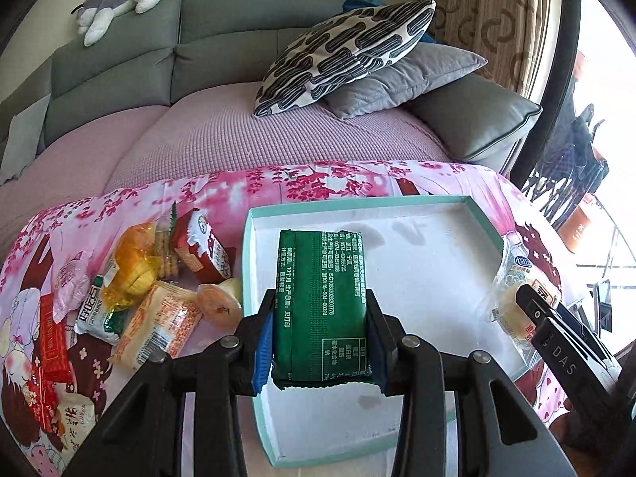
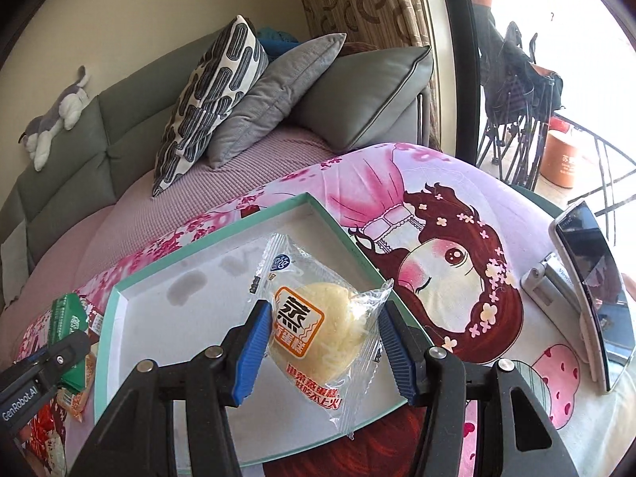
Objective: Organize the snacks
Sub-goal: 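Carry both snacks into the teal-rimmed tray and open both tools to release, then withdraw both open tools from the tray back over the snack pile, then grasp the cream pastry packet with the right tool while the left tool grasps the red snack packet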
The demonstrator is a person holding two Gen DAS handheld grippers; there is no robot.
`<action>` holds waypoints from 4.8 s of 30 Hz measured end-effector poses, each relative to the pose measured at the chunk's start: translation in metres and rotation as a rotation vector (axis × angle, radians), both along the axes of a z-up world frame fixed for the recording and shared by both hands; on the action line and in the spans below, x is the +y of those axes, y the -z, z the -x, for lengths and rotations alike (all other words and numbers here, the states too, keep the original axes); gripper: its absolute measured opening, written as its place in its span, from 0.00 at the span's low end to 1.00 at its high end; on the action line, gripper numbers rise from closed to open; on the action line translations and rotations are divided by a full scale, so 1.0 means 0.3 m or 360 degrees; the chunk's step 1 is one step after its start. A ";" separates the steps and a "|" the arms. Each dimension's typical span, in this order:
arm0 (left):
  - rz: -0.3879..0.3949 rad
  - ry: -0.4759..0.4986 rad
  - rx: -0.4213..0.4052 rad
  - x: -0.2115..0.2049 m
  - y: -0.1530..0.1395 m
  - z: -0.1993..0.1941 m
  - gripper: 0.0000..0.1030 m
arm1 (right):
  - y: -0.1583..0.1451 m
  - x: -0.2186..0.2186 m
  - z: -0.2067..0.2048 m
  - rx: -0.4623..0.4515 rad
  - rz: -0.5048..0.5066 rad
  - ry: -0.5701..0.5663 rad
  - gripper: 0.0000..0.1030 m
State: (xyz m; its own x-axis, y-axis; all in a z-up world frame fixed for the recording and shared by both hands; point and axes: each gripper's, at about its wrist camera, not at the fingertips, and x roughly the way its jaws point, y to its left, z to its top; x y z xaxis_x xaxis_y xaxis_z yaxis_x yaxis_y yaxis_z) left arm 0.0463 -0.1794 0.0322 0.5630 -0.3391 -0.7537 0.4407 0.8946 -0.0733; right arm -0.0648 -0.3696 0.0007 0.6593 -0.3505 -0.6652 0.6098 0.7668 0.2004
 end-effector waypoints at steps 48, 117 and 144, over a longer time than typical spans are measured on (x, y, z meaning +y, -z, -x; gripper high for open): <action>-0.0066 -0.0135 -0.0027 0.065 0.070 -0.050 0.97 | 0.008 0.061 -0.051 -0.0007 0.0117 -0.0117 1.00; 0.0247 -0.0896 0.0396 1.138 0.191 -0.050 0.97 | 0.151 1.323 -0.295 0.0262 0.0171 -0.1477 1.00; 0.0245 -0.0803 0.0376 1.083 0.219 -0.076 0.65 | 0.141 1.136 -0.304 0.0346 0.0101 -0.1272 0.57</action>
